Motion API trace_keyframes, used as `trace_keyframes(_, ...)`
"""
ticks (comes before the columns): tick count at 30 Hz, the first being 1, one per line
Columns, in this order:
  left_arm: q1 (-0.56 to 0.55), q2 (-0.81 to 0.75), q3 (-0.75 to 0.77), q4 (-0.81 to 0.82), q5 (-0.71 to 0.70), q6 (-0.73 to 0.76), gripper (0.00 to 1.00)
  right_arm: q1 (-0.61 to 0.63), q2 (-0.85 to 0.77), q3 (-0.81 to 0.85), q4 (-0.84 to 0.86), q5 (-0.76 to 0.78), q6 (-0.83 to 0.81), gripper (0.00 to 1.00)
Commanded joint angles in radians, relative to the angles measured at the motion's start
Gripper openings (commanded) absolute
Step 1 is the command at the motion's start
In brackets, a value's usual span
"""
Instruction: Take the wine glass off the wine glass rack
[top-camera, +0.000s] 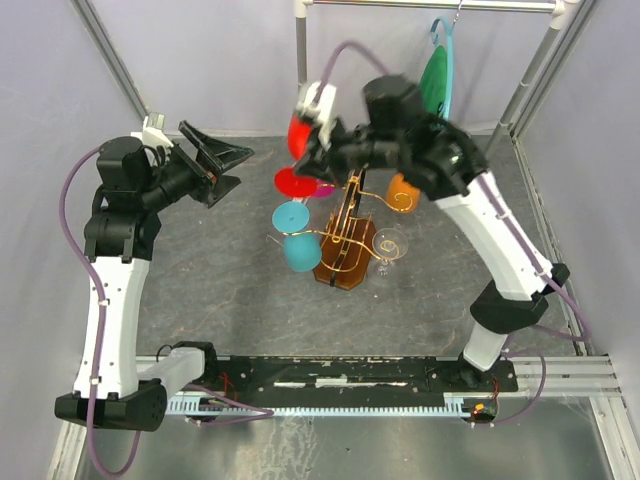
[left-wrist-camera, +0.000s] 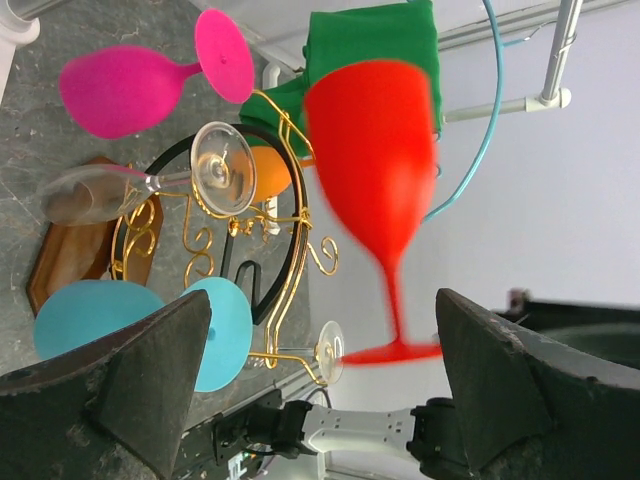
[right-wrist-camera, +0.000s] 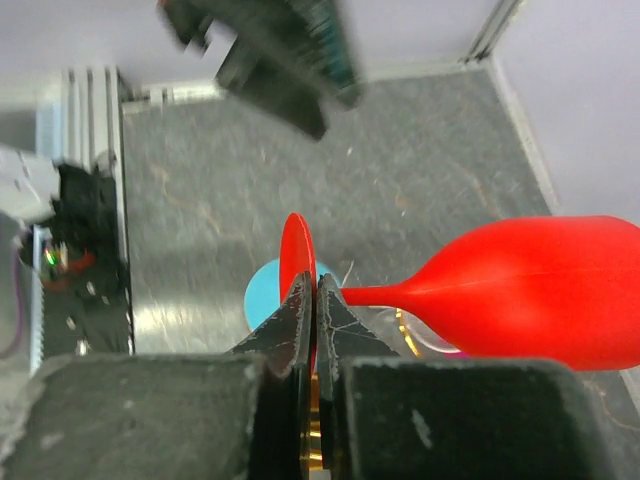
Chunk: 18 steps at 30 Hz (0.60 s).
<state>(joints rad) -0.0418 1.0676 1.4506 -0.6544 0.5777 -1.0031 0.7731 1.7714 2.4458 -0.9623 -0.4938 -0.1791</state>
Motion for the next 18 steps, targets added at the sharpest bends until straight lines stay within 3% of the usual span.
trace_keyframes(1,-0.003,0.013,0.048,0.041,0.035,0.012,0.99,0.129,-0.109,-0.175,0.017,0.183,-0.32,0.02)
trace_keyframes(5,-0.007,0.02,0.063,0.04,0.047,0.022,0.98,0.214,-0.161,-0.285,0.059,0.212,-0.43,0.01)
trace_keyframes(11,-0.026,0.016,0.046,0.0,0.042,0.066,0.97,0.3,-0.145,-0.258,0.021,0.237,-0.522,0.01)
trace_keyframes(18,-0.027,0.009,0.04,-0.012,0.008,0.089,0.97,0.377,-0.158,-0.261,0.037,0.218,-0.519,0.01)
